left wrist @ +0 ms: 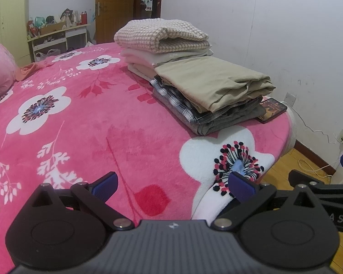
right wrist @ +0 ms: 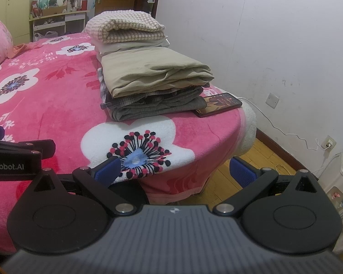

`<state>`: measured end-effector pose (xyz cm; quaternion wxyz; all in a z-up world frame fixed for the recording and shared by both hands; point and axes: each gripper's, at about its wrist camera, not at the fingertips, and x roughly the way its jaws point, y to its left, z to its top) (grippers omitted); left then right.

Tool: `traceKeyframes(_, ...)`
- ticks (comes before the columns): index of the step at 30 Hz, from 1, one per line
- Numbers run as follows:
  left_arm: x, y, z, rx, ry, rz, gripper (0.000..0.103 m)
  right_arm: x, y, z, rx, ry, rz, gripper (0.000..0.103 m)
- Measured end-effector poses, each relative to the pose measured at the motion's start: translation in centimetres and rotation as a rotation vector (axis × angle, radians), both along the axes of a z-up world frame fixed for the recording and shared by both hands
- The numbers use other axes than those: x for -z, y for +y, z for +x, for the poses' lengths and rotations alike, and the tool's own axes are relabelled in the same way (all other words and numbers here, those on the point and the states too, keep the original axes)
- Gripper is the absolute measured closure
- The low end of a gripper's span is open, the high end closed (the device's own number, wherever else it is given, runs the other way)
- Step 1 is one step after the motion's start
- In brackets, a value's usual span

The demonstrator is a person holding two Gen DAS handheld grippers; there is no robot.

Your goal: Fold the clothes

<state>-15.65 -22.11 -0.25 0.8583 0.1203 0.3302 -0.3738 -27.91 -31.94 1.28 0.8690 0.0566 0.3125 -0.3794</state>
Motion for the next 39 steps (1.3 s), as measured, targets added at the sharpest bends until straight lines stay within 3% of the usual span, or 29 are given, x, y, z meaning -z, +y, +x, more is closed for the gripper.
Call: traceKeyframes(39,-0.47,-0.23,-0.15,-0.004,-0.034,0.0,0.0,-0.28,-0.41,0.08,0.003,-0.004,-0.015,0.001)
